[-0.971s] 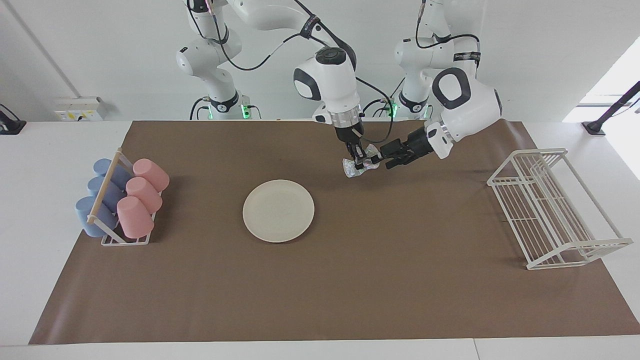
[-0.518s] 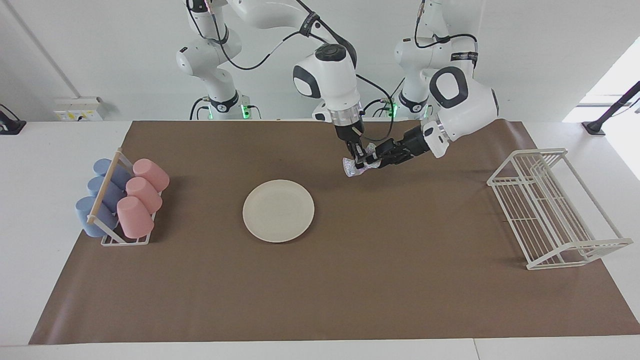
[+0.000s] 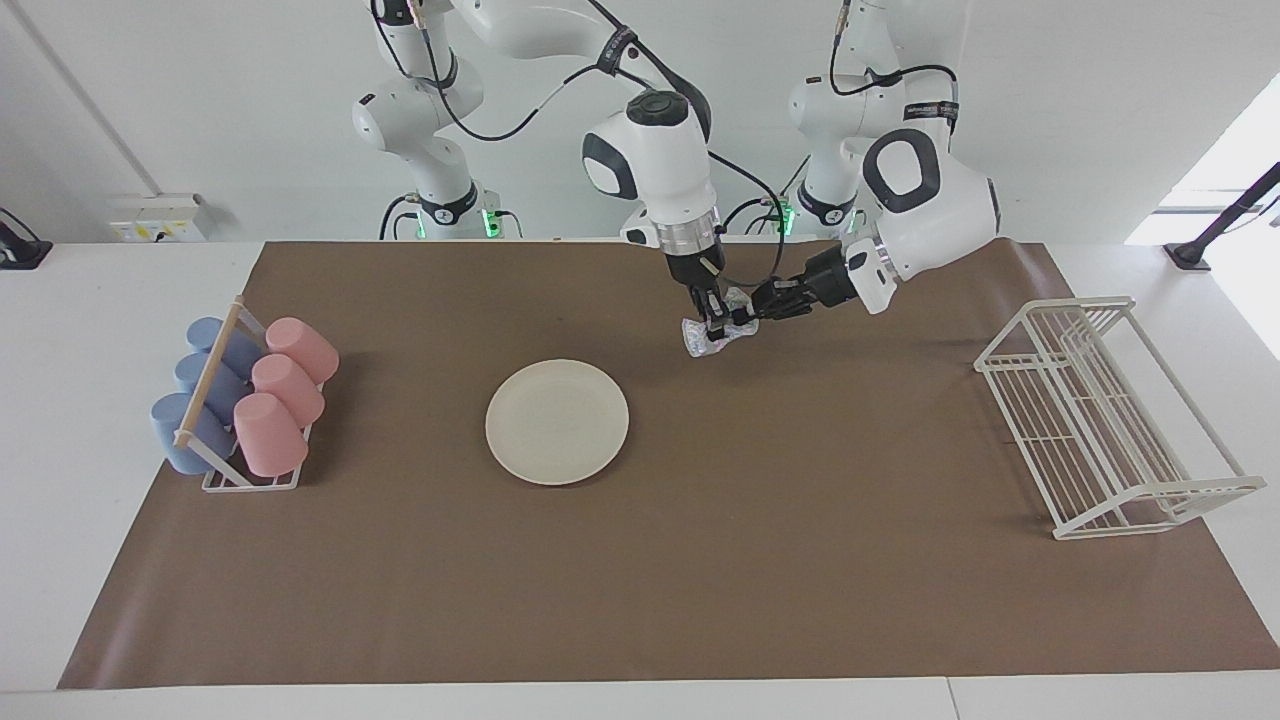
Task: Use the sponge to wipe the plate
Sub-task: 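Bring the scrubber back to the left gripper with the right gripper, then release the scrubber to the left gripper while the right gripper withdraws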
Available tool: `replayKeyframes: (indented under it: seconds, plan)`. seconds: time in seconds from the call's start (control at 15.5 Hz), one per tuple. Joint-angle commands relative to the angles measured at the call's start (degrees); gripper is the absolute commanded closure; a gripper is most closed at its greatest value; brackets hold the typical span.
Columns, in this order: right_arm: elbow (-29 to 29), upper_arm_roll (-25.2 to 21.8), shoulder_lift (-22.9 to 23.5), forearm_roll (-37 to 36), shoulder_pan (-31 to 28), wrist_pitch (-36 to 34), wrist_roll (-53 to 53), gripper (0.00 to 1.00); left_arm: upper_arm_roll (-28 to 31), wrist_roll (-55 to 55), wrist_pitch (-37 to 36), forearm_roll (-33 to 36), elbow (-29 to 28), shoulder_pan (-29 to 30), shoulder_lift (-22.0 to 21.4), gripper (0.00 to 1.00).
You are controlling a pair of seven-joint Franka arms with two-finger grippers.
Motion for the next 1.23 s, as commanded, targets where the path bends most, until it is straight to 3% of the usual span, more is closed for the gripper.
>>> replayKeyframes:
  seconds: [0.0,0.06,0.13,0.19,0.26,0.65,0.91,1.16]
  plan:
    - [0.3,0.4,-0.2,-1.8,-1.1,-0.7,0.4,1.0,0.4,-2.4,-1.6,-0.4,1.4,0.2,0.7,1.0]
    - [0.2,0.4,-0.4,-1.8,-1.7,-0.6,0.3,1.0,0.4,-2.4,-2.0,-0.4,1.4,0.3,0.7,1.0]
    - [0.2,0.5,-1.0,-1.8,-2.7,-0.7,0.2,0.61,0.5,-2.4,-2.4,-0.4,1.5,0.3,0.7,1.0]
    - [0.0,0.5,-1.4,-1.8,-3.3,-0.6,0.3,0.15,0.5,-2.4,-2.3,-0.4,1.5,0.3,0.7,1.0]
    - [0.1,0.5,-1.4,-1.8,-3.9,-0.6,0.3,0.04,0.5,-2.4,-2.4,-0.4,1.6,0.4,0.7,1.0]
    - [0.0,0.6,-2.2,-1.8,-7.6,0.3,-6.4,0.0,0.5,-2.6,-2.3,1.6,2.2,1.1,0.9,1.0]
    - [-1.7,0.6,-4.8,-1.8,-13.6,-2.1,-24.2,0.0,0.5,-10.2,-2.8,15.7,7.5,2.0,3.9,1.0]
    - [-2.1,0.6,-7.9,-1.8,-21.9,-10.7,-51.7,0.0,0.5,-19.6,-4.6,32.6,10.4,2.1,5.1,1.0]
